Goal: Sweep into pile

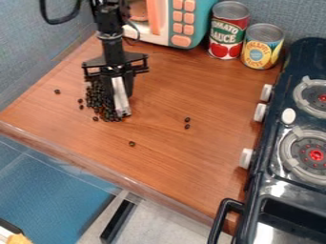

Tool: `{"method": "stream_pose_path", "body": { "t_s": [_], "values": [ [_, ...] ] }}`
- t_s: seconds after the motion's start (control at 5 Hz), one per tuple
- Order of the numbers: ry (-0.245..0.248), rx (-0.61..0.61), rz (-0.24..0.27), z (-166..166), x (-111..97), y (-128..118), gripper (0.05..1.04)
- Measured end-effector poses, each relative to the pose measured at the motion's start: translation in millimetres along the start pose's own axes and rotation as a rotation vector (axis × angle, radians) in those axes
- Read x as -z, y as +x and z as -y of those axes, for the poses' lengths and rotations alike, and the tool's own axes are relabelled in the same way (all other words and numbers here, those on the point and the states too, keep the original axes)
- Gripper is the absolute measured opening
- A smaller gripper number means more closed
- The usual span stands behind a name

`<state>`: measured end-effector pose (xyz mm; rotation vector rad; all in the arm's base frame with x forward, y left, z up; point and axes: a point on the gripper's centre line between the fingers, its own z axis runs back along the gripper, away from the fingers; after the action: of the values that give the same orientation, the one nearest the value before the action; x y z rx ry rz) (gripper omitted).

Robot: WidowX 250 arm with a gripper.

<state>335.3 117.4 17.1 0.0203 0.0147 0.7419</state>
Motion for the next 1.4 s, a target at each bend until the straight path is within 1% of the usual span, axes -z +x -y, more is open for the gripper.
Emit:
{"method": "stream_pose_path", "body": {
  "t_s": [0.2, 0.4, 0.6, 0.8, 1.0, 1.2, 1.4],
  "values": [
    [-0.001, -0.043, -0.007, -20.0, -0.8, 6.0, 0.369],
    [-0.004, -0.063, -0.010, -30.0, -2.5, 8.5, 0.369],
    [-0.024, -0.066, -0.021, -28.8, -3.2, 6.5, 0.369],
    [-0.066, -0.078, -0.030, -17.5, -19.8, -0.3, 0.369],
    [-0.125, -0.024, -0.066, 18.6, -37.7, -19.2, 0.369],
    [-0.172, 0.089, -0.056, 62.3, -59.9, -49.2, 0.369],
    [-0.145, 0.205, -0.067, 90.2, -60.3, -88.1, 0.369]
  ]
}}
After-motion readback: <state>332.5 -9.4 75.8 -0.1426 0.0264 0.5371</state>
